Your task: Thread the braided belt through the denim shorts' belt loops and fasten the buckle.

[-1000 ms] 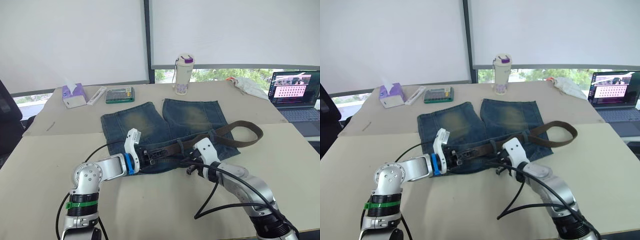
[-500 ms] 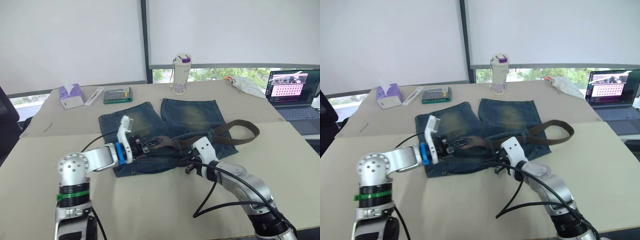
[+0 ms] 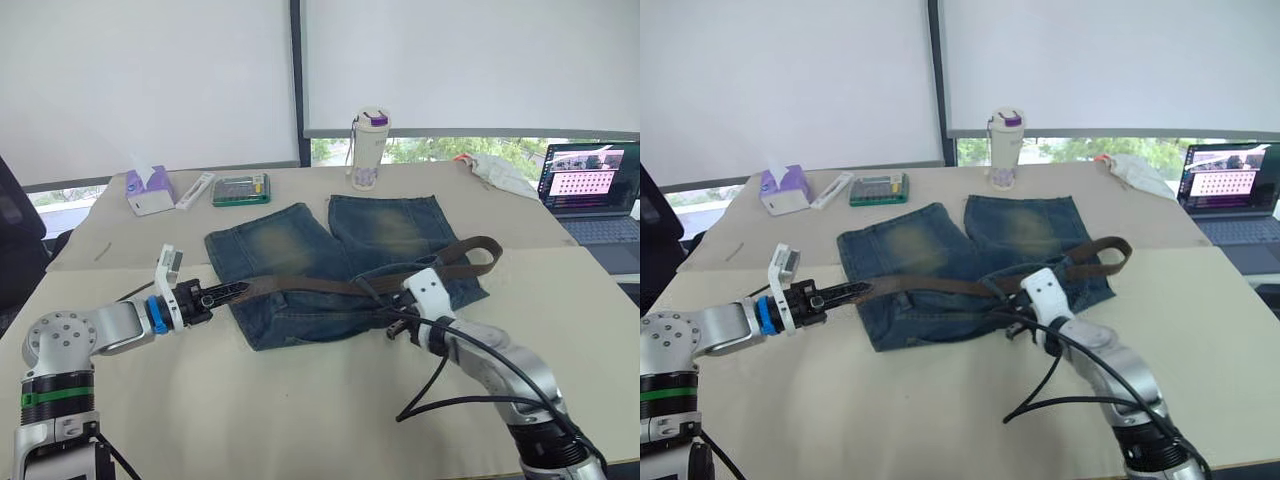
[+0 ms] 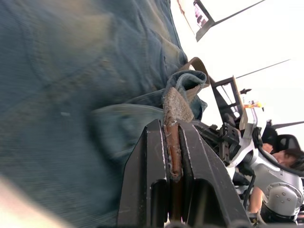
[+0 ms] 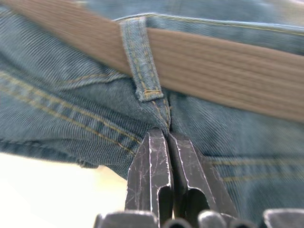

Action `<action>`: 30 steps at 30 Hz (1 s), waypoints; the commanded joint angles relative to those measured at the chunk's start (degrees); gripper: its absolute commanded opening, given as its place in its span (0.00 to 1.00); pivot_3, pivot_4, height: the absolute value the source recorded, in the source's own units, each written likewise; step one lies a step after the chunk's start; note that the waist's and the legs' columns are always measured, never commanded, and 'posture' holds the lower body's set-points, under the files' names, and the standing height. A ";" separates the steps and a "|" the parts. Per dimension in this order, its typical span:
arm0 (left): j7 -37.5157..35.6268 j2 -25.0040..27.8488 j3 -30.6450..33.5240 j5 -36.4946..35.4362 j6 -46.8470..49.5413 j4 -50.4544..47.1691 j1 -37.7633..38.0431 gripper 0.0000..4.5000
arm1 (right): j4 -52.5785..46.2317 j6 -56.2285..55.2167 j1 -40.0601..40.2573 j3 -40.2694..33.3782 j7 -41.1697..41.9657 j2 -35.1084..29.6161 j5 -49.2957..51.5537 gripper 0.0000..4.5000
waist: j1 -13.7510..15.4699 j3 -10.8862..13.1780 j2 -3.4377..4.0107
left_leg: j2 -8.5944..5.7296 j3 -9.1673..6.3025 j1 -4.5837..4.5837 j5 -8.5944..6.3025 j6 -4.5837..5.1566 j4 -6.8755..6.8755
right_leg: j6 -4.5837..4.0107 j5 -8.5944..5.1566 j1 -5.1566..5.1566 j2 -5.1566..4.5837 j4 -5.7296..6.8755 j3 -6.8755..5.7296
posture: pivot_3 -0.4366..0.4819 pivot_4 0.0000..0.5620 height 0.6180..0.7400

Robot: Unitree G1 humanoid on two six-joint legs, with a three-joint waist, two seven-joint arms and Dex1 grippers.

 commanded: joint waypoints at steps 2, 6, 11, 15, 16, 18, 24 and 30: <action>-1.91 0.87 4.08 0.15 -1.30 0.77 -1.11 0.02 | -3.12 3.04 3.02 -5.26 1.57 -4.72 0.33 0.00 | -0.10 0.01 -0.01 | 0.04 0.00 -0.02 -0.05 0.08 0.00 | 0.00 0.00 -0.01 0.02 0.00 0.00 | 0.48 0.27 1.00; -1.53 -1.72 3.39 -2.04 0.58 -0.94 -2.13 0.00 | -9.61 4.51 5.21 -8.42 8.53 -7.21 7.81 0.16 | -0.28 0.03 -0.04 | 0.09 0.01 -0.03 -0.22 0.39 -0.01 | 0.00 0.00 0.00 0.01 -0.01 0.00 | 0.48 0.27 1.00; 2.31 -9.44 0.83 -6.30 1.74 -6.65 -2.76 0.00 | -15.87 10.69 2.52 -15.77 10.29 -2.93 20.83 0.53 | -0.46 0.04 -0.05 | 0.18 0.01 -0.02 -0.23 0.40 0.00 | 0.00 0.00 0.01 0.01 0.02 0.05 | 0.48 0.27 1.00; 7.66 -17.78 -1.20 -11.65 -0.02 -10.30 -4.03 0.00 | -19.37 16.49 -0.97 -15.71 6.71 6.10 33.18 0.68 | -0.40 0.04 -0.11 | 0.24 -0.04 -0.01 -0.23 0.40 0.00 | -0.01 0.02 0.02 0.01 0.03 0.07 | 0.48 0.27 1.00; 8.52 -18.61 -1.47 -12.59 -0.16 -10.69 -4.13 0.00 | -19.05 16.92 -1.53 -14.88 5.13 7.77 33.44 0.68 | -0.41 0.03 -0.10 | 0.25 -0.04 -0.01 -0.23 0.39 0.00 | -0.01 0.02 0.02 0.01 0.04 0.07 | 0.48 0.27 1.00; 9.90 -19.52 -2.22 -13.95 -0.47 -11.29 -4.26 0.00 | -17.64 17.32 -2.52 -13.18 2.07 10.72 33.27 0.68 | -0.46 0.03 -0.09 | 0.23 -0.03 -0.01 -0.23 0.39 0.00 | -0.01 0.02 -0.01 -0.01 0.06 0.11 | 0.48 0.27 1.00; 10.30 -18.67 -4.47 -15.66 -0.50 -11.65 -4.28 0.00 | -12.77 15.12 -5.72 -12.40 -4.00 19.42 34.68 0.68 | -0.66 0.00 -0.03 | 0.18 -0.02 -0.02 -0.03 0.03 -0.01 | -0.03 0.03 -0.10 0.02 0.09 0.12 | 0.48 0.27 1.00; 6.62 -15.79 -6.51 -12.85 -0.81 -12.75 -2.71 0.00 | -10.57 14.81 -7.68 -13.58 -6.44 22.78 37.44 0.63 | -0.74 -0.01 0.00 | 0.12 -0.03 -0.02 -0.03 0.04 -0.01 | -0.03 0.03 -0.10 0.03 0.09 0.08 | 0.48 0.27 1.00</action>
